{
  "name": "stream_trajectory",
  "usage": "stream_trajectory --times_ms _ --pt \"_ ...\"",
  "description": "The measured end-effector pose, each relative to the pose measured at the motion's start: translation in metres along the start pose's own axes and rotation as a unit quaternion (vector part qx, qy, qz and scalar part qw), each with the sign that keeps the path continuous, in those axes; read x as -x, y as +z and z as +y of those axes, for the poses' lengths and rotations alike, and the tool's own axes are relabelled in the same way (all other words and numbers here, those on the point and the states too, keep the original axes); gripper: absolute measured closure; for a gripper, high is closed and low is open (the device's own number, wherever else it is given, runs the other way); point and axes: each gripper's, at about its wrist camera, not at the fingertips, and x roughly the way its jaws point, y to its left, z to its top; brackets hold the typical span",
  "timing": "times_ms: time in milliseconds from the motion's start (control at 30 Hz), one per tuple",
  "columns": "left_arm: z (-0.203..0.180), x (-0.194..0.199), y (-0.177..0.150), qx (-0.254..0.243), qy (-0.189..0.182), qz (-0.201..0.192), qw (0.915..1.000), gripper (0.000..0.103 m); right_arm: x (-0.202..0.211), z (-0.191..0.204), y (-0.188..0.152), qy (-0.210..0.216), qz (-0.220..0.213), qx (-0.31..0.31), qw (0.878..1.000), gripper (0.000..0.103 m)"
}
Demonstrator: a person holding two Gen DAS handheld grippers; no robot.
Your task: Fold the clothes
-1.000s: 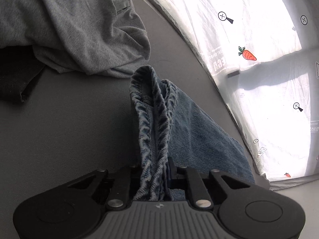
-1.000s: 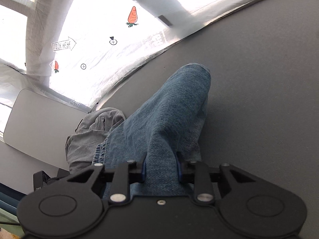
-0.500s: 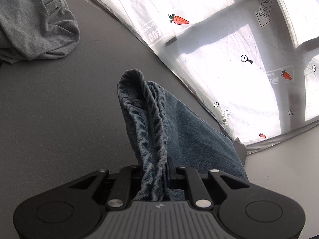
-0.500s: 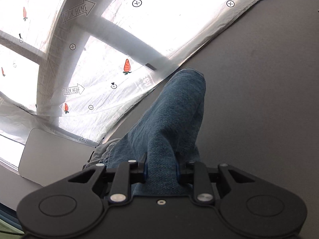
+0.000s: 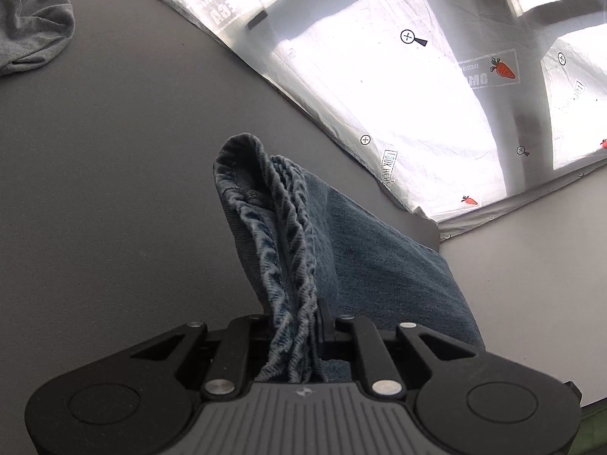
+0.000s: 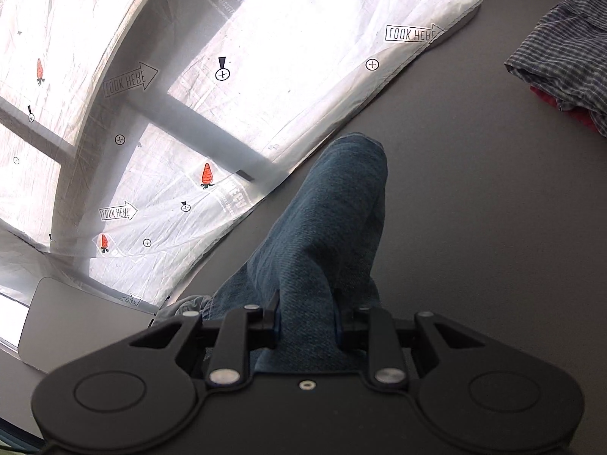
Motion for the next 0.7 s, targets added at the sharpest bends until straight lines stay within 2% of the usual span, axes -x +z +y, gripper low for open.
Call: stream_trajectory --times_ms 233,400,533,700 --pt "-0.045 -0.035 -0.011 -0.047 -0.039 0.039 0.9974 0.089 0.061 -0.019 -0.001 -0.028 -0.091 -0.029 0.995 0.078" --pt "-0.093 -0.065 -0.030 -0.084 -0.049 0.044 0.9943 0.089 0.096 -0.055 0.019 -0.026 -0.128 -0.051 0.990 0.078" --pt "-0.136 -0.099 -0.053 -0.098 -0.050 0.031 0.9934 0.089 0.120 -0.098 0.058 -0.012 -0.139 -0.049 0.989 0.078" --pt "-0.193 -0.157 -0.090 -0.075 -0.040 0.010 0.9964 0.089 0.138 -0.163 0.135 0.008 -0.113 -0.037 0.993 0.079"
